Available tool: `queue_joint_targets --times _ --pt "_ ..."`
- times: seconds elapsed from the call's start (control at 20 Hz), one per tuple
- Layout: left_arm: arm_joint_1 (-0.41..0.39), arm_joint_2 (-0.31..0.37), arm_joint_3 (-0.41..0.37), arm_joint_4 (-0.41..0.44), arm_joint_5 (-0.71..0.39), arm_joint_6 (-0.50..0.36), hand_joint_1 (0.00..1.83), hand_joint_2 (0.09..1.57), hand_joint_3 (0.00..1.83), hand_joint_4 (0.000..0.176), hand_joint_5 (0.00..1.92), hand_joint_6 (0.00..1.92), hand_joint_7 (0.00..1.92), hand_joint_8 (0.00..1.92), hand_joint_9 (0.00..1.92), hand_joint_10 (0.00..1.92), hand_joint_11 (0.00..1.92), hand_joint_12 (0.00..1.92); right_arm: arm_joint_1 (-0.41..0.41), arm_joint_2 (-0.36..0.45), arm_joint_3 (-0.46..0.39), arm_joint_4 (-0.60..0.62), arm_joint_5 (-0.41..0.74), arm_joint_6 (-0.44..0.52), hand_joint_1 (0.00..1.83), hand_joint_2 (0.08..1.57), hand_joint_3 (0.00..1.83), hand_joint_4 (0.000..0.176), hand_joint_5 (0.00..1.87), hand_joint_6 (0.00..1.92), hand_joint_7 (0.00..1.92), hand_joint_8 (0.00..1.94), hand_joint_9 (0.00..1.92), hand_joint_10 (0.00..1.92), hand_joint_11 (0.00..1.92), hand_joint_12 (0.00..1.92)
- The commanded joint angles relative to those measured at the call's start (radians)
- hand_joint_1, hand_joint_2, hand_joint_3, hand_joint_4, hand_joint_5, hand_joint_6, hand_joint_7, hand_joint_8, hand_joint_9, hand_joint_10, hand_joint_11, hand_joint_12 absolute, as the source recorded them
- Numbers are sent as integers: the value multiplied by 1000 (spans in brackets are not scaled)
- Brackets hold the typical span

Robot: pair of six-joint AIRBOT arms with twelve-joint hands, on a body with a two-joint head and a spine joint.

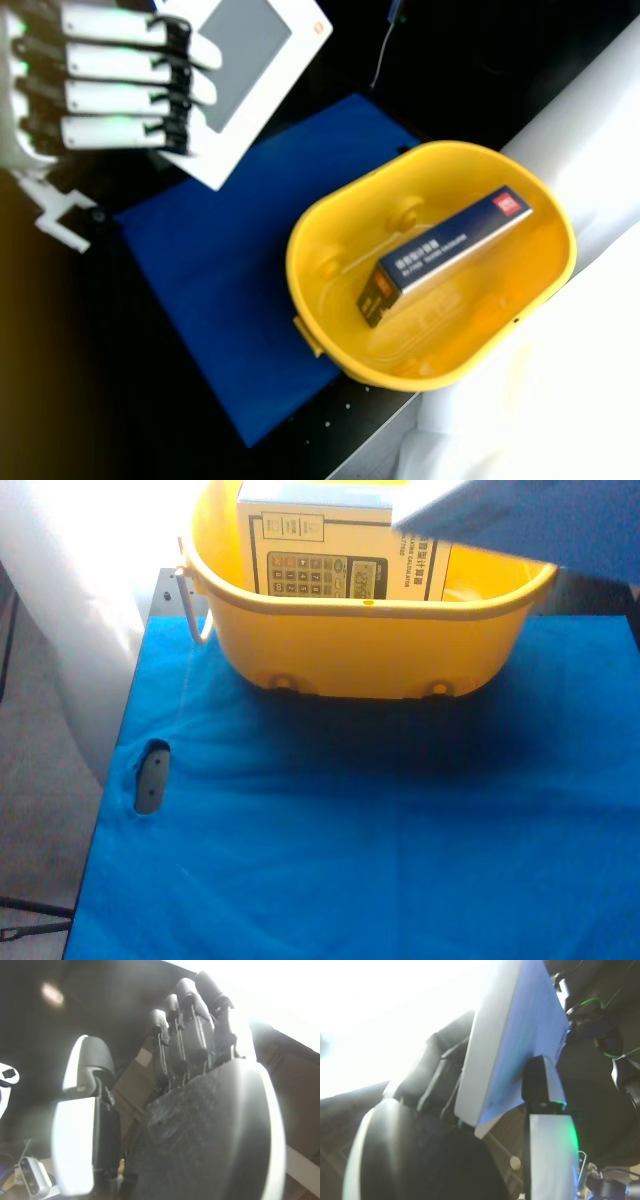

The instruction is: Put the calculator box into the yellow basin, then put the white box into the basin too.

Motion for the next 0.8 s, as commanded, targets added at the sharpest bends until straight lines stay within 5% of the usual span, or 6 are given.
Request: queue_joint_targets --times 0.0,0.5,0.75 --pt "-8 1 -1 -38 -112 9 691 1261 0 0 499 36 410 4 324 72 0 938 23 0 11 -34 -121 6 1378 1107 0 0 997 924 983 1040 874 1193 714 1245" --pt "7 -20 0 -62 -105 54 666 1272 1 0 471 10 324 0 297 32 0 848 263 -85 169 -34 115 -9 1377 1107 0 0 982 943 1001 1042 874 1173 714 1245" --pt "19 -24 2 -71 -106 58 769 1207 0 0 514 15 395 7 340 50 0 974 369 -192 255 -34 249 -10 1378 1107 0 0 997 924 983 1040 874 1193 714 1245"
